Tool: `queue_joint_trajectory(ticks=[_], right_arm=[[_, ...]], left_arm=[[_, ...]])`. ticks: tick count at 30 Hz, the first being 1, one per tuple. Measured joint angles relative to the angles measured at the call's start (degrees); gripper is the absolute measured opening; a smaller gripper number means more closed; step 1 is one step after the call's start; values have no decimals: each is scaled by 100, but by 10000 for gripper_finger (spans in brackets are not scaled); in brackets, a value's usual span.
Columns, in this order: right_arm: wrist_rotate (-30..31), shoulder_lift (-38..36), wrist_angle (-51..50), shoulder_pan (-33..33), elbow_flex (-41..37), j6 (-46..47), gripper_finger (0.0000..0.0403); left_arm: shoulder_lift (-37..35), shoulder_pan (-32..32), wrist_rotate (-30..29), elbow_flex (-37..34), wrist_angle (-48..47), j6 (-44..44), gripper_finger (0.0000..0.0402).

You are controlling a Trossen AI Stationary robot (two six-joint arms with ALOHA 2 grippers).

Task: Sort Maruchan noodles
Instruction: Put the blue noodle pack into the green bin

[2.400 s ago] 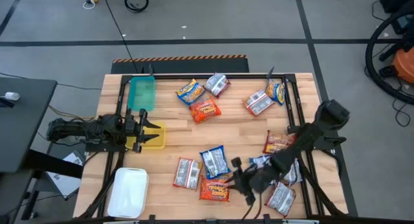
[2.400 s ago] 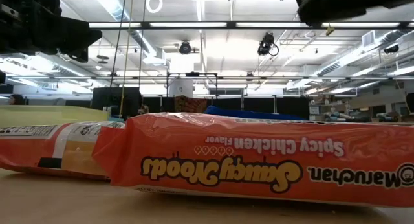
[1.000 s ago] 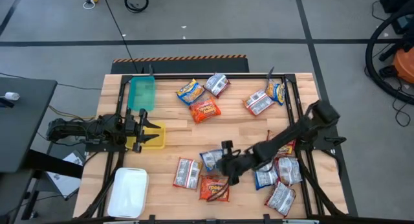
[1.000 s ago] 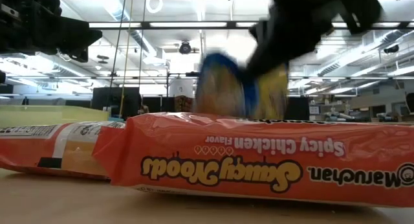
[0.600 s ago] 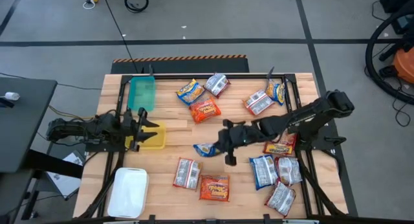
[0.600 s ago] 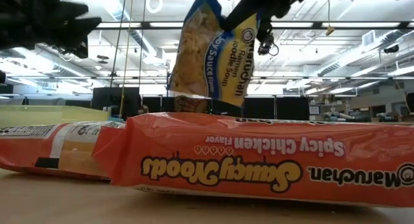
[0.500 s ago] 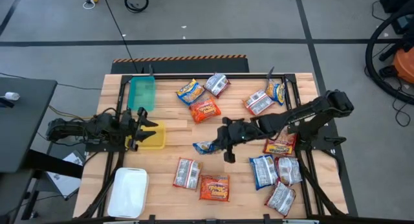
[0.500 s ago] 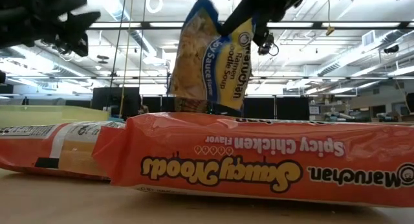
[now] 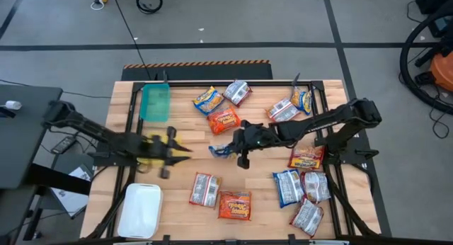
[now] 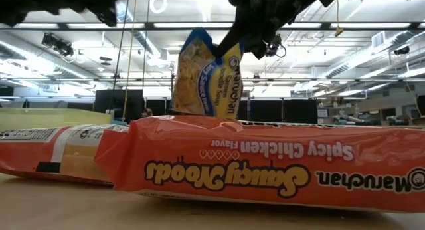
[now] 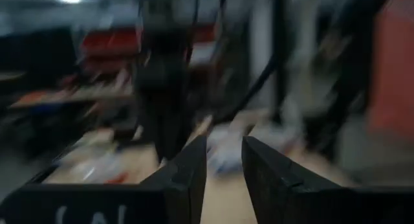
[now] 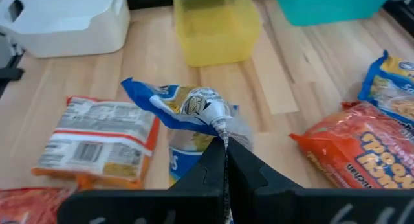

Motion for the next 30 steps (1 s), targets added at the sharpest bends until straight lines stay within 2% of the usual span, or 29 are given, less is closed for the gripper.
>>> queue_joint_trajectory(ticks=[4,7,10,16,19,27,30], right_arm=[[-157,0,-106,-136,0,47,7],[-167,0,-306,-207,0,109,7],[-175,0,-430,-248,0,108,7],[-176,0,-443,-292,0,-88,7],[-181,0,-402,-309,0,-97,7],[-424,0,-50,-311,0,-334,7],[-456,0,27,-302,0,-437,8]], left_arm=[[1071,70,-952,1032,-1180,118,111],[1639,234,-1057,1622,-2017,56,138],[2027,368,-1061,2012,-2233,137,182],[2645,638,-802,2248,-2011,532,279],[2921,776,-695,2251,-1876,536,307],[3559,1095,-574,2248,-1002,575,318],[3678,1248,-568,2248,-981,578,306]])
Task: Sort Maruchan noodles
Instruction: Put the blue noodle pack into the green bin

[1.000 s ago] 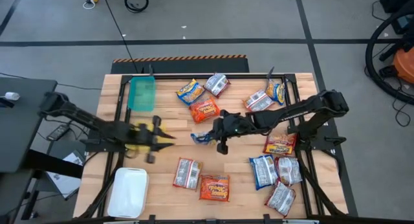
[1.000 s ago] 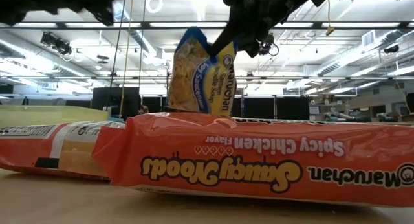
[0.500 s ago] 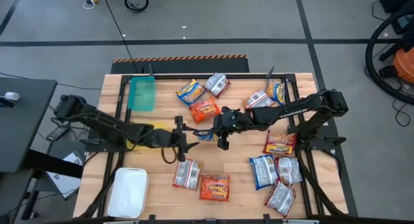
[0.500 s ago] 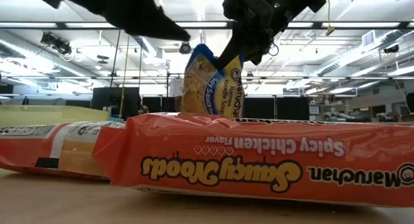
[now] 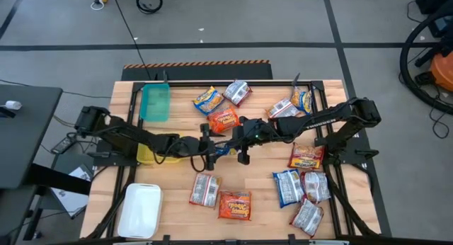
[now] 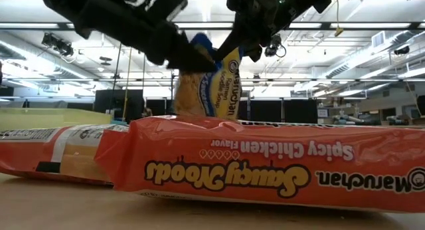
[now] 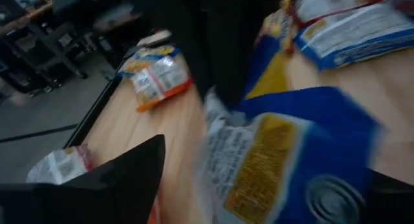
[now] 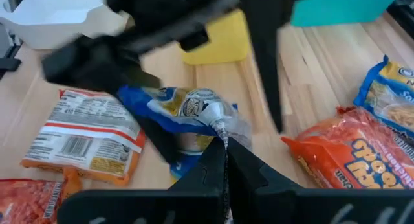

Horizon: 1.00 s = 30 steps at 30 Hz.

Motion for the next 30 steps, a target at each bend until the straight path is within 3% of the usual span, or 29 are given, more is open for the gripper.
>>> queue_joint_trajectory(ticks=[5,9,13,20,26,30], right_arm=[[15,4,35,29,0,9,10],[168,4,24,36,0,71,24],[215,-2,150,36,0,-44,61],[364,-670,190,63,1,-441,141],[476,-1280,125,203,-1,-922,164],[476,-1358,132,309,-189,-1005,163]], left_arm=[[61,73,-14,0,-15,183,232],[61,70,-17,0,-41,258,125],[-3,72,-23,-2,-206,292,21],[-827,74,-4,0,-1142,319,23],[-2570,356,-1,0,-2965,121,14],[-3891,1143,-205,198,-4865,-736,14]])
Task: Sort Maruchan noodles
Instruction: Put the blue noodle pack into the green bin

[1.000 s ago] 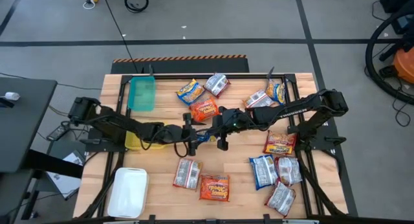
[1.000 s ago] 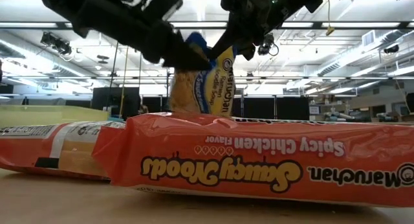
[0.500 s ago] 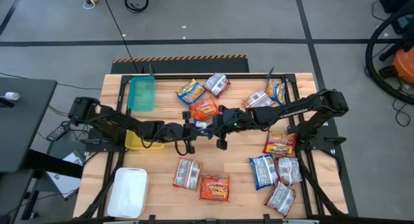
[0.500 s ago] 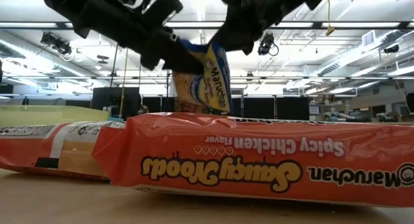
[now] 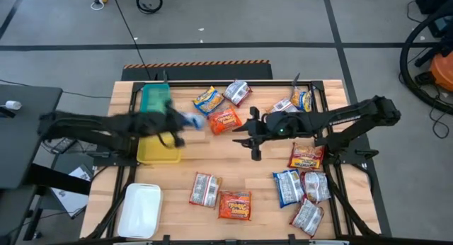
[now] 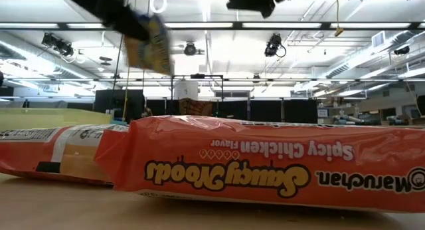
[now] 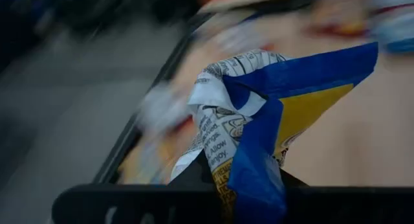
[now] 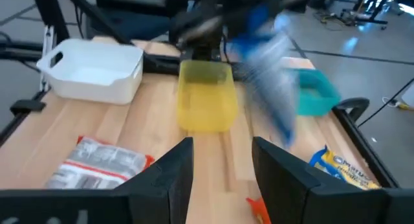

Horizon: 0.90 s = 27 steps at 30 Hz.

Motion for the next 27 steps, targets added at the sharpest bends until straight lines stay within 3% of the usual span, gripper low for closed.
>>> queue_joint_trajectory(ticks=[3,6,10,14,19,27], right_arm=[[-2,79,118,32,-198,-1,163],[-7,183,445,34,-414,0,163],[-24,359,860,34,-583,123,162],[-135,534,1028,111,-731,192,162],[-166,672,1109,242,-822,428,162],[-164,704,1088,385,-874,456,162]], left_arm=[[-579,967,-22,203,-1283,-576,14],[-845,2006,625,244,-1702,-814,14],[-691,3261,1564,243,-1955,-954,14],[-342,4157,1525,239,-2218,-828,14],[4,4747,1485,177,-2314,-810,15],[161,4978,1585,-206,-2257,-943,15]])
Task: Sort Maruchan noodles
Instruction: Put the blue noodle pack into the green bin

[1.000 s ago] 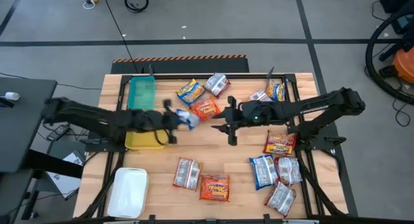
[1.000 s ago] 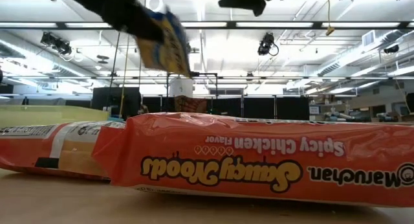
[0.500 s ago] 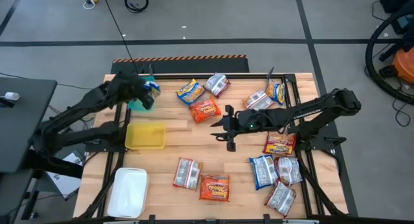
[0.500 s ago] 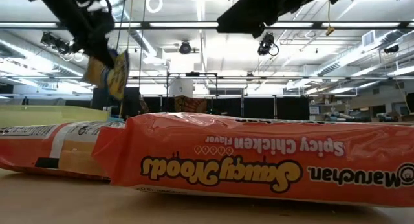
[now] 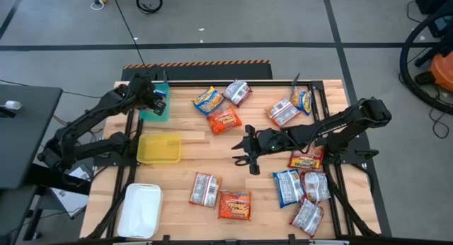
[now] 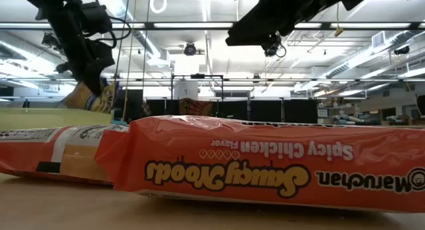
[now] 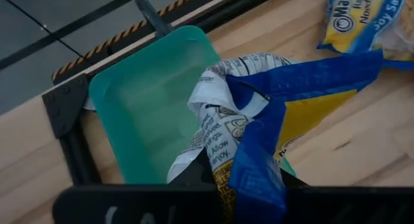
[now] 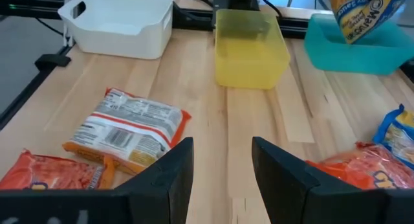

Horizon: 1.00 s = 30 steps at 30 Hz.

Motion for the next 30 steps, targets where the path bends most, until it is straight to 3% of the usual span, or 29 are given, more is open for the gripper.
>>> queue_joint_trajectory(ticks=[10,17,22,24,28,30], right_arm=[[2,0,54,-1,0,205,162],[2,-2,21,55,0,303,162],[2,-2,26,73,0,301,162],[3,0,25,71,0,301,162],[3,-1,4,73,0,302,162],[4,-2,-32,73,0,303,162]], left_arm=[[2,1,633,-186,89,369,15],[4,-10,649,-186,82,432,25],[187,-337,944,-184,102,587,39],[340,-498,776,-182,109,583,42],[654,-602,-131,-182,73,395,51],[723,-588,-249,-182,73,362,60]])
